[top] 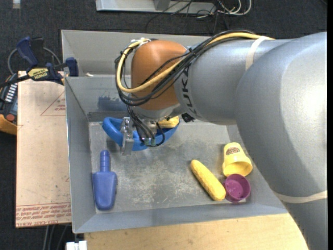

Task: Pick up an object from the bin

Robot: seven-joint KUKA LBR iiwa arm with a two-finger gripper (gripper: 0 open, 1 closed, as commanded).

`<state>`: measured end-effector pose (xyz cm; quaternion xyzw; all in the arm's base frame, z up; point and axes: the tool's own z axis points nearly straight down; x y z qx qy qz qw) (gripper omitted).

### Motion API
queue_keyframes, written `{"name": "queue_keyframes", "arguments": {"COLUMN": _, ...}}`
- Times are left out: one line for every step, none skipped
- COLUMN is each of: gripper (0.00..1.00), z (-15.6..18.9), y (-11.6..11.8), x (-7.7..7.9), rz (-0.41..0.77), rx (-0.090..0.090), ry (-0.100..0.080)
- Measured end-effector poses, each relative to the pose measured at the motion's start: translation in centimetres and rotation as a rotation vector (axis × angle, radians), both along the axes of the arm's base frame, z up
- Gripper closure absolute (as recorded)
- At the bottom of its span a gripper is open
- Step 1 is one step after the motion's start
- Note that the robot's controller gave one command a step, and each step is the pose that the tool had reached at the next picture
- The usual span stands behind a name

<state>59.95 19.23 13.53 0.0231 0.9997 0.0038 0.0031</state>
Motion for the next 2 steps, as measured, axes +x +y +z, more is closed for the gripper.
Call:
{"name": "queue_keyframes", "arguments": {"gripper": 1.00, "z": 5.0, "y": -0.3, "x": -0.3, "rz": 0.007, "rx": -0.004, "ry": 0.013}}
{"name": "queue_keyframes", "arguments": {"gripper": 1.00, "z": 6.7, "y": -1.1, "x": 1.2, "rz": -0.007, "rx": 0.001, "ry": 0.003}}
